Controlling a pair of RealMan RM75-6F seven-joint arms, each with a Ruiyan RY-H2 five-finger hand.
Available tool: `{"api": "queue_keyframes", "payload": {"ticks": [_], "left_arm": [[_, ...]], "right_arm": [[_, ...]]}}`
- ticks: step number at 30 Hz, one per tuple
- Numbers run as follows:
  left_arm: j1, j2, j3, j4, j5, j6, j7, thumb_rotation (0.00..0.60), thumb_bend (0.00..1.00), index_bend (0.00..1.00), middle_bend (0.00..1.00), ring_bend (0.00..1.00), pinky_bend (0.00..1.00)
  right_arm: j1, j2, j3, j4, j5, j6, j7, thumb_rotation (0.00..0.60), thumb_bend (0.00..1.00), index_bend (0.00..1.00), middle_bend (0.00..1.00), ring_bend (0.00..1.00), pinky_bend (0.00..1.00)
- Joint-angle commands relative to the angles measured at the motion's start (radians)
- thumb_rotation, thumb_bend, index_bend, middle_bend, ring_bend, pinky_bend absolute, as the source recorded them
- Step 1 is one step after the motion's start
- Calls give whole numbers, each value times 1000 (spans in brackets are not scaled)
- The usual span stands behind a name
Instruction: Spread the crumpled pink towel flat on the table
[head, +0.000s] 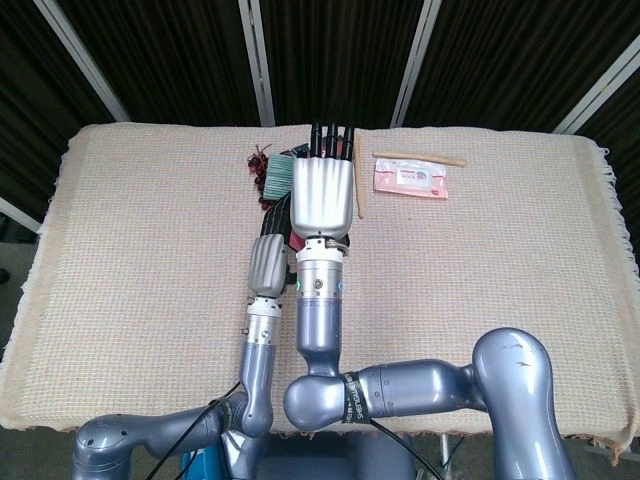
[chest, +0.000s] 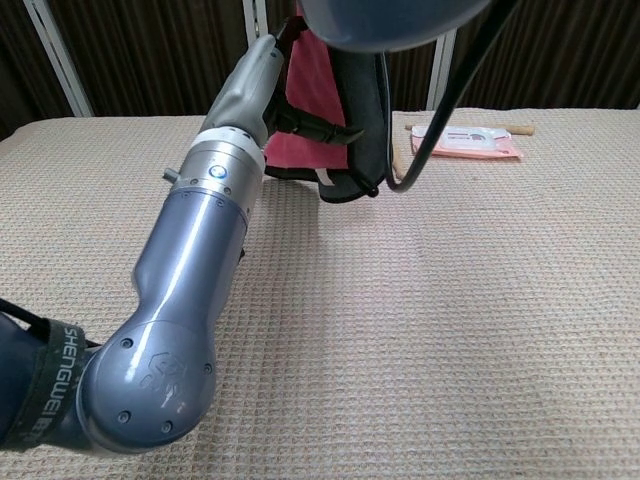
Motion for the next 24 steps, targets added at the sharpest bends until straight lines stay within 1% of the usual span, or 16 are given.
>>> {"api": "queue_keyframes", "payload": {"ticks": [1, 10, 13, 15, 22, 24], "left_arm": [[-19, -12, -13, 43, 5, 3, -8, 600, 0, 0, 0, 0, 0], [-44, -6, -48, 190, 4, 7, -72, 600, 0, 0, 0, 0, 0], [-46, 5, -59, 209, -6, 1, -86, 600, 0, 0, 0, 0, 0], [-42, 12, -57, 210, -11, -4, -94, 600, 0, 0, 0, 0, 0], [9, 48, 11, 152, 8, -3, -100, 600, 0, 0, 0, 0, 0], [32, 60, 45, 126, 21, 0, -95, 600, 0, 0, 0, 0, 0]], "right_arm": [[-1, 3, -2, -10, -2, 6, -2, 600, 549, 565, 138, 0, 0], [-10, 25, -9, -65, -7, 29, -14, 600, 549, 565, 138, 0, 0], [-14, 30, -12, -74, -7, 33, -16, 600, 549, 565, 138, 0, 0], [-15, 31, -11, -77, -4, 34, -13, 600, 549, 565, 138, 0, 0], [-16, 26, -8, -67, 8, 33, -7, 600, 549, 565, 138, 0, 0], [-16, 25, -8, -65, 10, 34, -5, 600, 549, 565, 138, 0, 0]]}}
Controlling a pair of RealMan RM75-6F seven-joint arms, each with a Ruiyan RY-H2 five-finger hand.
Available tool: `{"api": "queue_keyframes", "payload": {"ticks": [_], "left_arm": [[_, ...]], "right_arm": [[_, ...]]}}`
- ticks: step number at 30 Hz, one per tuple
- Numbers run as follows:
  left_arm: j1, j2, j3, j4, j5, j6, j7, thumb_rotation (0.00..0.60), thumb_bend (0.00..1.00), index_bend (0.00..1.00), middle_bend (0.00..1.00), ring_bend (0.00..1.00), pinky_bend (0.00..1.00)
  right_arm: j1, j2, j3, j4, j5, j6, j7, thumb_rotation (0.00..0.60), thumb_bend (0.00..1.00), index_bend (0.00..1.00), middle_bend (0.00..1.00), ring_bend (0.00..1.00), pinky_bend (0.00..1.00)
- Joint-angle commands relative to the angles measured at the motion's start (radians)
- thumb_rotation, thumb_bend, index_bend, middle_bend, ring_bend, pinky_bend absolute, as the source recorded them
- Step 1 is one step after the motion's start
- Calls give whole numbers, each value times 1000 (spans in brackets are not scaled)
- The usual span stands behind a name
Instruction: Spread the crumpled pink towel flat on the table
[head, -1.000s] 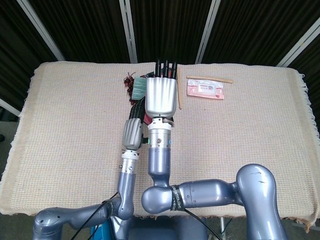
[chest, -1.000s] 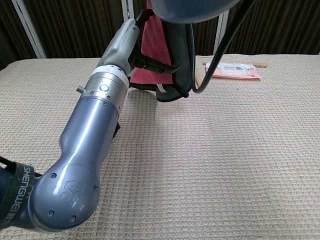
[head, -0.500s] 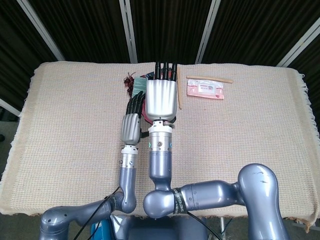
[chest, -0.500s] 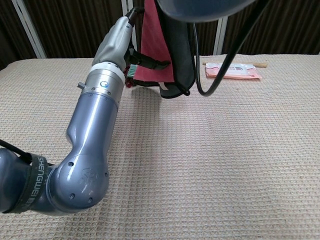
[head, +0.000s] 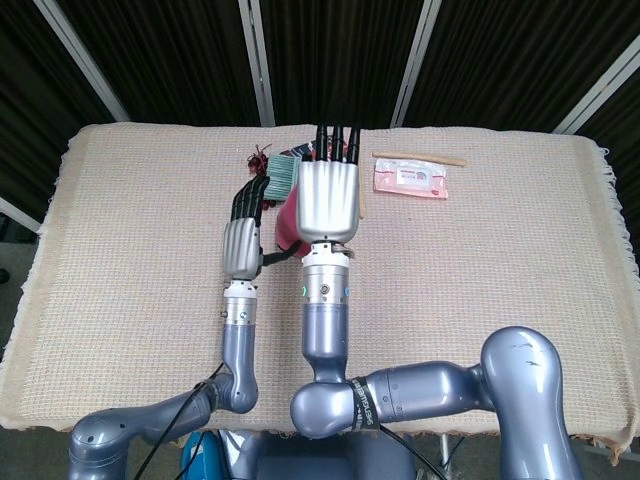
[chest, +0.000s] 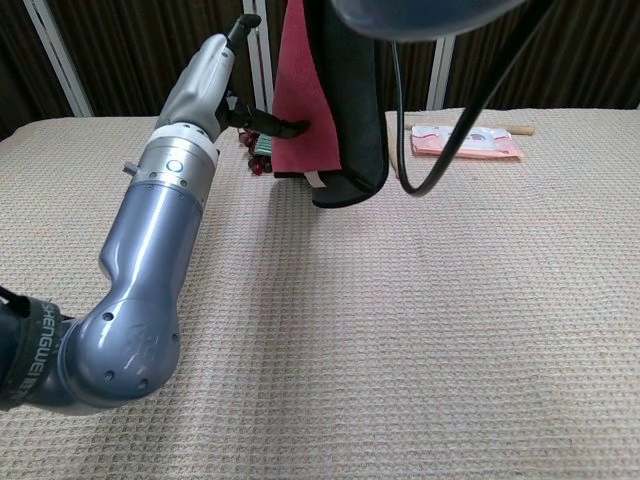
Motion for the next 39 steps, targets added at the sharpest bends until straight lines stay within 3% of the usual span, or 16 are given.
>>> {"api": "queue_keyframes", "payload": {"ticks": [1, 9, 14, 26, 39], "left_arm": [[35, 20, 49, -35, 21, 6, 6, 600, 0, 0, 0, 0, 0], [117, 27, 141, -46, 30, 8, 6, 600, 0, 0, 0, 0, 0], [147, 21, 171, -12, 28, -7, 2, 600, 0, 0, 0, 0, 0], [71, -6, 114, 113, 46, -37, -20, 600, 0, 0, 0, 0, 0], [19, -59, 101, 217, 65, -31, -63, 600, 19, 0, 0, 0, 0]], "right_arm": [[1, -1, 3, 2, 2, 1, 2, 600, 549, 565, 138, 0, 0], [6, 3, 5, -9, -2, 13, -2, 600, 549, 565, 138, 0, 0], [11, 6, 6, -20, -3, 23, -8, 600, 549, 565, 138, 0, 0], [25, 7, 8, -47, -8, 45, -21, 600, 549, 565, 138, 0, 0], [28, 3, 8, -58, -3, 47, -17, 600, 549, 565, 138, 0, 0]]}}
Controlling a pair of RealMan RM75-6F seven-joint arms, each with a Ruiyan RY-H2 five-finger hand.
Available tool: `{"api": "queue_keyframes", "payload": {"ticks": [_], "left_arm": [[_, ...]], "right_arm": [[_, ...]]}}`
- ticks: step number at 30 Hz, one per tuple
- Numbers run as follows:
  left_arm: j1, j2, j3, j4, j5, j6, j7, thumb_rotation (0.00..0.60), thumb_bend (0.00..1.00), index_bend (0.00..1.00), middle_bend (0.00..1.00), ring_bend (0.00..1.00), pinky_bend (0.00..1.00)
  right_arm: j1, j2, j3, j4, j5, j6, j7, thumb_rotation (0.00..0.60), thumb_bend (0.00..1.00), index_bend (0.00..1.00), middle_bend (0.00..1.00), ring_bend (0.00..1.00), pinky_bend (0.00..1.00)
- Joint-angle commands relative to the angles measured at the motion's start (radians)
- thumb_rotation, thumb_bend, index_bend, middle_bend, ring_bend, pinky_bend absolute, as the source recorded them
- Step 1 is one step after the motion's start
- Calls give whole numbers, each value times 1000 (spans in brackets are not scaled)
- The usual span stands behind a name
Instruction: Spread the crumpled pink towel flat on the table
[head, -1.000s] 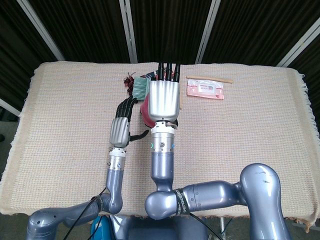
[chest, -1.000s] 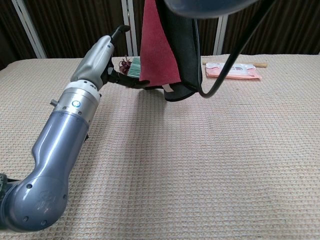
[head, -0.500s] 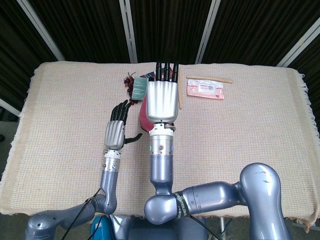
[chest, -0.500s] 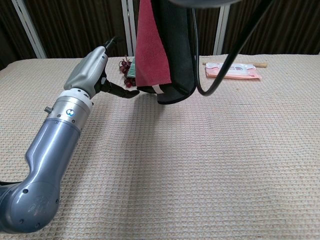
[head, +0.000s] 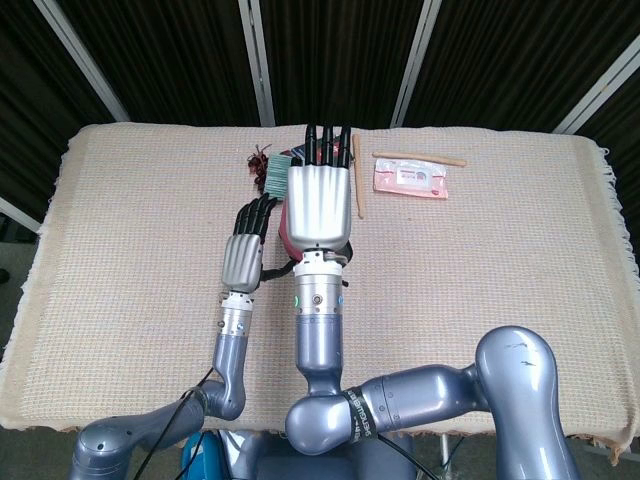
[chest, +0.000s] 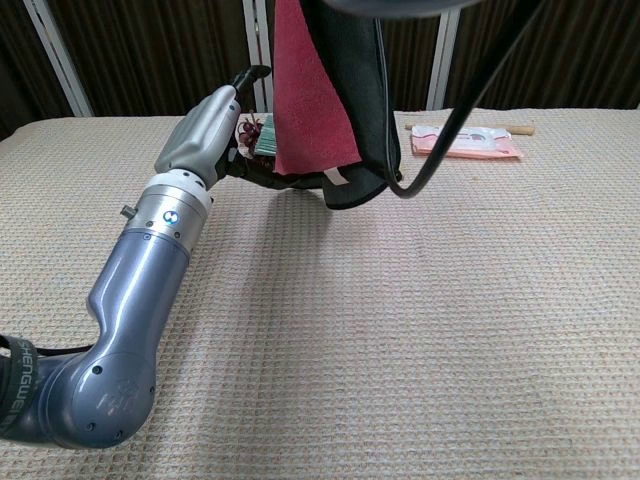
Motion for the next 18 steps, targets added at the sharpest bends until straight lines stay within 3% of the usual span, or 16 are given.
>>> {"api": "queue_keyframes", "payload": {"ticks": [1, 9, 18], "left_arm": [[-6, -6, 1, 23, 4, -2, -10, 600, 19, 0, 0, 0, 0], [-18, -22, 6, 79, 6, -13, -26, 600, 22, 0, 0, 0, 0], [-47, -11, -20, 86, 19, 36, -62, 600, 112, 0, 0, 0, 0]], "right_arm": [[-3, 0, 0, -2, 3, -1, 3, 600, 549, 565, 138, 0, 0], [-8, 6, -1, -4, 4, -3, 8, 600, 549, 565, 138, 0, 0], [-20, 11, -7, -7, 9, -9, 17, 600, 549, 565, 138, 0, 0]]}}
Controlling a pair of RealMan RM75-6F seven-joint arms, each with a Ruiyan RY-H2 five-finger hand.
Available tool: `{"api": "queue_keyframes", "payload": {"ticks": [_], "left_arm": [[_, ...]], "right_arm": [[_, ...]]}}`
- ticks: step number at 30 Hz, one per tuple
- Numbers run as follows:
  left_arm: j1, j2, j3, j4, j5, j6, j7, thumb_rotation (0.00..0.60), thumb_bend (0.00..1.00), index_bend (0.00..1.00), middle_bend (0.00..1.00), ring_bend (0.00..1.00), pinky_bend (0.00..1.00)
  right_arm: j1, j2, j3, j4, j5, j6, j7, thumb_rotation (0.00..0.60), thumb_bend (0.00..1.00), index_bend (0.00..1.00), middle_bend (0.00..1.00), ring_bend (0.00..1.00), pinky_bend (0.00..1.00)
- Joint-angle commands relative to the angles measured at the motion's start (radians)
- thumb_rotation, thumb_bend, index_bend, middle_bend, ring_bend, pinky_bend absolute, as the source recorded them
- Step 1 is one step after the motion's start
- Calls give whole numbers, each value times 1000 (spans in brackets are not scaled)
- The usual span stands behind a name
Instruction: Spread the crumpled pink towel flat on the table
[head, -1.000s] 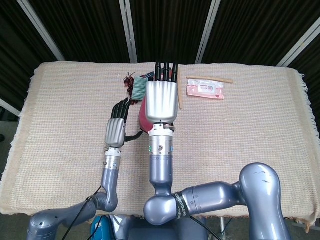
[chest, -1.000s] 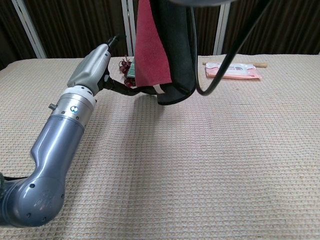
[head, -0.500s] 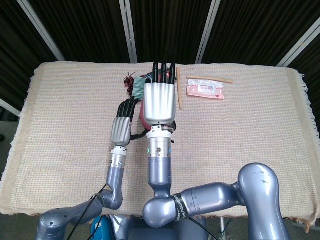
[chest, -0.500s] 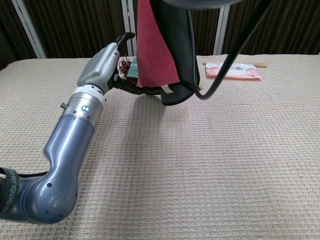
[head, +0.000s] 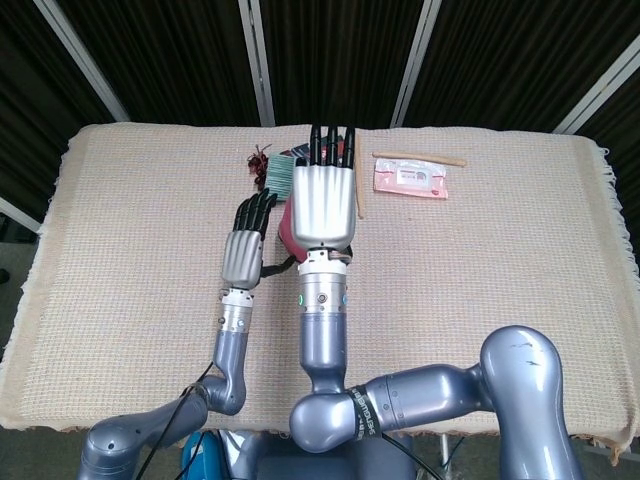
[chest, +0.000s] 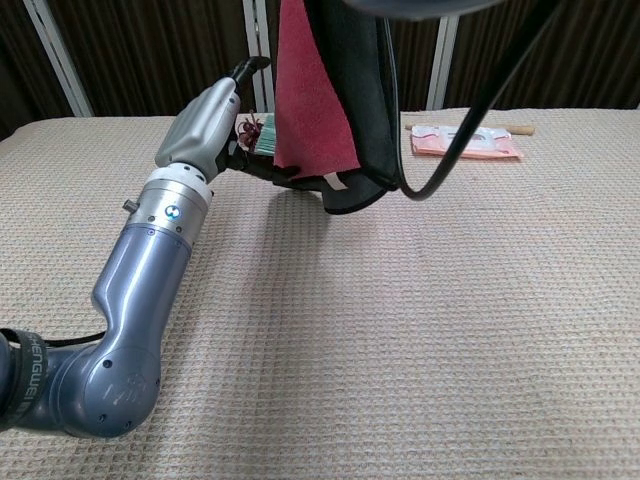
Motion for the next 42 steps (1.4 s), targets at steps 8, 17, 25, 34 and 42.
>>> {"api": "queue_keyframes", "payload": {"ticks": [8, 17, 25, 34, 42], "left_arm": [[-14, 26, -34, 1, -17, 9, -33, 600, 105, 0, 0, 0, 0], [38, 2, 77, -4, 32, 1, -25, 600, 0, 0, 0, 0, 0], [39, -16, 98, 32, 33, -11, -17, 600, 0, 0, 0, 0, 0], [-19, -16, 66, 89, 2, -25, -20, 600, 10, 0, 0, 0, 0], [-56, -16, 58, 93, -6, 58, -83, 600, 83, 0, 0, 0, 0]], "right_arm": [[-8, 6, -5, -7, 0, -1, 6, 600, 549, 565, 138, 0, 0], [1, -9, -2, 8, 7, -9, 12, 600, 548, 565, 138, 0, 0], [19, -10, 10, 7, 0, -9, 8, 600, 549, 565, 138, 0, 0], [18, 1, 18, -35, 6, 6, 1, 600, 549, 565, 138, 0, 0], [18, 17, 19, -65, 1, 16, -4, 600, 549, 565, 138, 0, 0]]}}
